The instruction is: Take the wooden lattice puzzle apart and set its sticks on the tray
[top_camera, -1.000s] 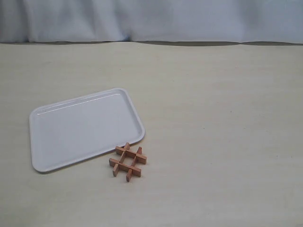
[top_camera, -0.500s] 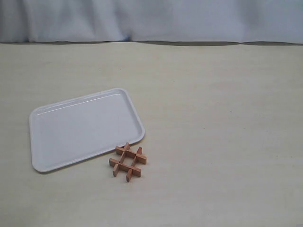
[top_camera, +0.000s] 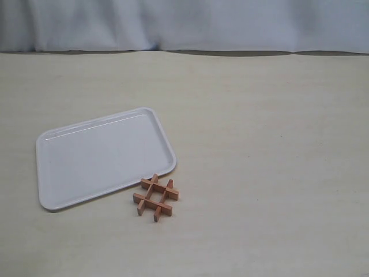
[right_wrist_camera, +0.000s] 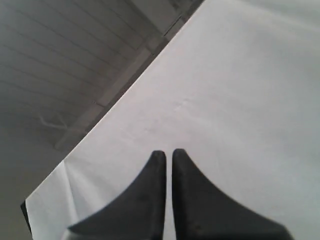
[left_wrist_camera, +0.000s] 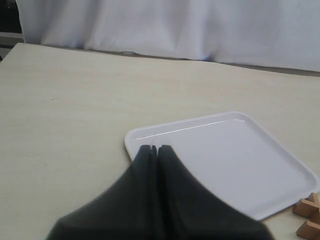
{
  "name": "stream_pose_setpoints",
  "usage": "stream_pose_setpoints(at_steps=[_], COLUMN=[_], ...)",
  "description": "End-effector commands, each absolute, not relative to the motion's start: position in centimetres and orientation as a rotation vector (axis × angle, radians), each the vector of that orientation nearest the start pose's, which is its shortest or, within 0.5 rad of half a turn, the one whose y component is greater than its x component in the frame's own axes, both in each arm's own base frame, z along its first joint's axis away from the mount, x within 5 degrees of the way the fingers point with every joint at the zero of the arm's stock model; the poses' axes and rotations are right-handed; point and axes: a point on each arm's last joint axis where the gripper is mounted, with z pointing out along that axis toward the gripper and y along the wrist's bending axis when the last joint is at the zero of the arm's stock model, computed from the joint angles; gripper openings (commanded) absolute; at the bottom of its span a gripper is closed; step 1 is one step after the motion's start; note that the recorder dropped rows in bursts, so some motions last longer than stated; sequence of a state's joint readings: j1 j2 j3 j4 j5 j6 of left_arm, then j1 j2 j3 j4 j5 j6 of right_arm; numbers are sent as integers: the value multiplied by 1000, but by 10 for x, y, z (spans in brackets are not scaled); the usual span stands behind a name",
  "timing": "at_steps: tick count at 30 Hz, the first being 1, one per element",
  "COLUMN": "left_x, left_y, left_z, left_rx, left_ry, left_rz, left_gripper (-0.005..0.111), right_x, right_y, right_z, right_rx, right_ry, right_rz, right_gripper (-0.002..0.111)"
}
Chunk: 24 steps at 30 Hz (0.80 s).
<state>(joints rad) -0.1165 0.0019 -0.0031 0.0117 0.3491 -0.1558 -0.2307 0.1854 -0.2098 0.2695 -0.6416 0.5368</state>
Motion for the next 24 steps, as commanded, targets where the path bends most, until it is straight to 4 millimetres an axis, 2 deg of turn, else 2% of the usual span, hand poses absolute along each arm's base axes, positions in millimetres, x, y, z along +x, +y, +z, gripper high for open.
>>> stream_pose_setpoints(at_steps=[1, 4, 6, 10, 13, 17, 21, 24], left_x=[53, 53, 53, 53, 53, 53, 53, 53], left_y=[-6, -6, -6, -6, -6, -6, -6, -6], left_z=[182, 182, 182, 182, 182, 182, 182, 182], left_rx=[-29, -29, -29, -29, -29, -29, -29, -29], left_ry=[1833, 1833, 1833, 1833, 1833, 1833, 1833, 1833], left_rz=[-178, -178, -178, -178, -178, -178, -178, -178], left_gripper=[0, 0, 0, 0, 0, 0, 0, 0], right_x=[79, 116, 141, 191, 219, 249, 268, 269], right_y=[-20, -23, -30, -51, -50, -16, 40, 84], right_z=[372, 393, 397, 379, 357, 325, 286, 257], right_rx=[335, 239, 217, 329, 305, 17, -315, -605], right_ry=[868, 1147, 1337, 1749, 2000, 2219, 2387, 2474], right_rz=[218, 47, -56, -170, -201, -203, -153, -139], right_gripper=[4, 4, 4, 4, 4, 4, 4, 4])
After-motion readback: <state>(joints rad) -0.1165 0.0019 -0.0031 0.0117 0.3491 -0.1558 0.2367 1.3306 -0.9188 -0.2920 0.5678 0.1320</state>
